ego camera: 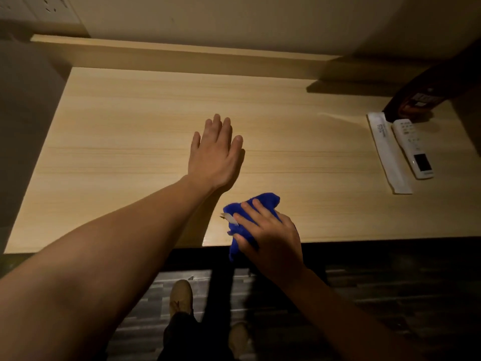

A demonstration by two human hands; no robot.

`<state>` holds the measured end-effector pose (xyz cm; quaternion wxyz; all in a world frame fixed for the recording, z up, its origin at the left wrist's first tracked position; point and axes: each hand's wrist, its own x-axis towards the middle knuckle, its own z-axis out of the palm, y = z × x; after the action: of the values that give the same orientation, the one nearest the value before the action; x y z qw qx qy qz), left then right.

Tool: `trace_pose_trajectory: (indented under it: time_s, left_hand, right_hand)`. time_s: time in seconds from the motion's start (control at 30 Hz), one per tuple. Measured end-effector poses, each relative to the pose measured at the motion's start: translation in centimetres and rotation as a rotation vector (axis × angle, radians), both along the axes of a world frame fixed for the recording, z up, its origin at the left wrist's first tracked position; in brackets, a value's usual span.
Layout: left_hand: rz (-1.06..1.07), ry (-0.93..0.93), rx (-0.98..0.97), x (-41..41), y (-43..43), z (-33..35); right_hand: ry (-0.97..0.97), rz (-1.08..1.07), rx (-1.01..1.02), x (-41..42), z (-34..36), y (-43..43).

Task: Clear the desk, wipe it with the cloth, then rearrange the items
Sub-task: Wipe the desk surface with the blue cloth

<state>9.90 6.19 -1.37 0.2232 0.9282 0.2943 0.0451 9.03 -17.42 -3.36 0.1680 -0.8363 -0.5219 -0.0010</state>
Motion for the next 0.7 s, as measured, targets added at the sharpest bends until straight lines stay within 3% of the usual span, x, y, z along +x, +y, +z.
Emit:
trace_pose_trajectory:
  time_s: [0.13,0.23,0.37,0.7]
  left_hand:
    - [-0.028,0.138,0.053,-0.1,-0.9,-0.7]
    - [-0.032,0.177,0.077,0.4,-1.0,-0.5]
    - [-0.025,0.203,0.101,0.3,-1.0,-0.7]
    - [-0.016,0.216,0.128,1.0,-1.1,-1.1]
  right_hand:
    - [0.328,-0.038,0.275,1.0,1.2,-2.0]
    - [0.273,-0.095,0.4,4.5,3.3,-0.6]
    - [0.289,-0.217,0.266,12.1,5.5,5.2]
    - [0.1,-0.138,-0.019,26.3,2.6,16.0]
